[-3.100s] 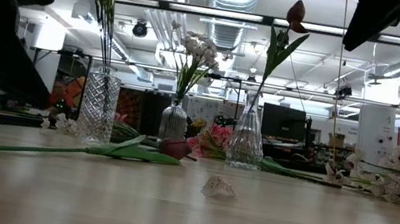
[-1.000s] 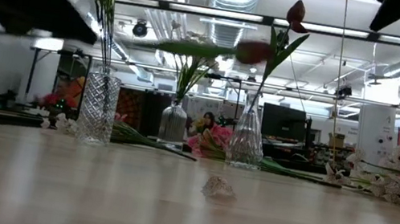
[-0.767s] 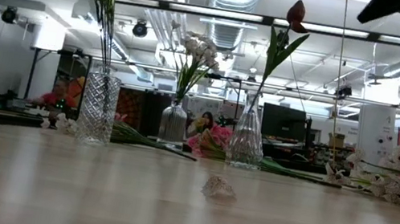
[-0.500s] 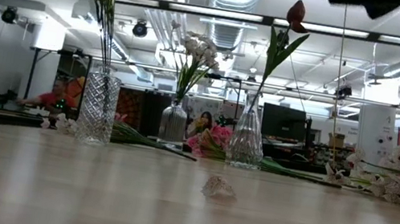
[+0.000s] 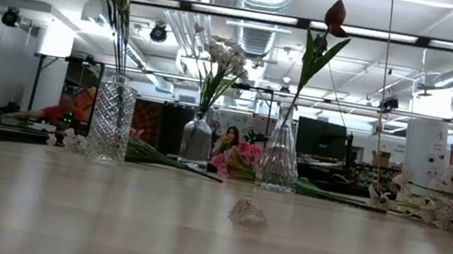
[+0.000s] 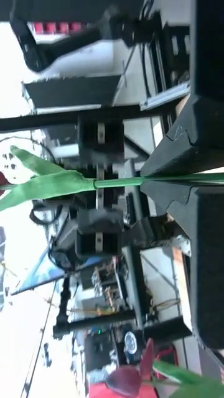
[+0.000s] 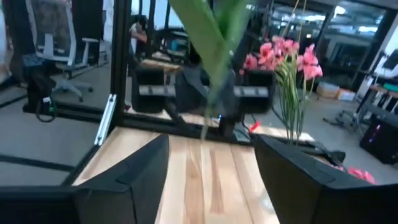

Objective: Sort flowers into vase by color
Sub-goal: Put the bottom red tulip into the bottom right transparent vase

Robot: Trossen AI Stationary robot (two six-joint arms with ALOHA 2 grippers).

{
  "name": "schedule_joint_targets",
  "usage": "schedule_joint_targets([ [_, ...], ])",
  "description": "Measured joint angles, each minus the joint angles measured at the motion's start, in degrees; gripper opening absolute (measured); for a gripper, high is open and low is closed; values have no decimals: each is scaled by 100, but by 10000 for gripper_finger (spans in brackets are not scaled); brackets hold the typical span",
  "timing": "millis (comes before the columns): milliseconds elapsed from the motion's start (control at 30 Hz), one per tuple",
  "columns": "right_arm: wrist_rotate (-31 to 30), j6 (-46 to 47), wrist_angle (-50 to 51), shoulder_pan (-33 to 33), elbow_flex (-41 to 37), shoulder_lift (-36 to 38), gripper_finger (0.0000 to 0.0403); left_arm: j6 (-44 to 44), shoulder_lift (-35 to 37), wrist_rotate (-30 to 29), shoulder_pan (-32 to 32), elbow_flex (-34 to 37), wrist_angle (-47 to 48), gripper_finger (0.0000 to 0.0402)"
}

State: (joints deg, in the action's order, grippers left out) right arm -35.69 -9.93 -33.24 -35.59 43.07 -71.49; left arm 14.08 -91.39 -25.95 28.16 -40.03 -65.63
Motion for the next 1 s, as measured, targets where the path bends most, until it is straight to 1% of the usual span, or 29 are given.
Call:
schedule_joint_targets([
  [167,-35,-331,-966,136,48,-390,243,223,-494,-3,-44,0,-878,0],
  [267,-12,-556,-1339,226,78,-615,239,318,-735,-29,-72,0,-1349,0],
  [333,115,-584,-1490,293,93,-739,233,343,-857,-53,-96,0,-1589,0],
  [433,425,-505,-1589,415,210,-874,223,340,-990,-64,-115,-22,-1692,0],
  [700,460,-492,-1552,619,599,-1222,197,328,-1106,-66,-137,-61,-1699,0],
  [833,459,-567,-1547,625,643,-1274,160,326,-1106,-64,-137,-61,-1700,0],
  [1000,460,-571,-1549,627,643,-1263,86,326,-1103,-64,-135,-59,-1691,0],
])
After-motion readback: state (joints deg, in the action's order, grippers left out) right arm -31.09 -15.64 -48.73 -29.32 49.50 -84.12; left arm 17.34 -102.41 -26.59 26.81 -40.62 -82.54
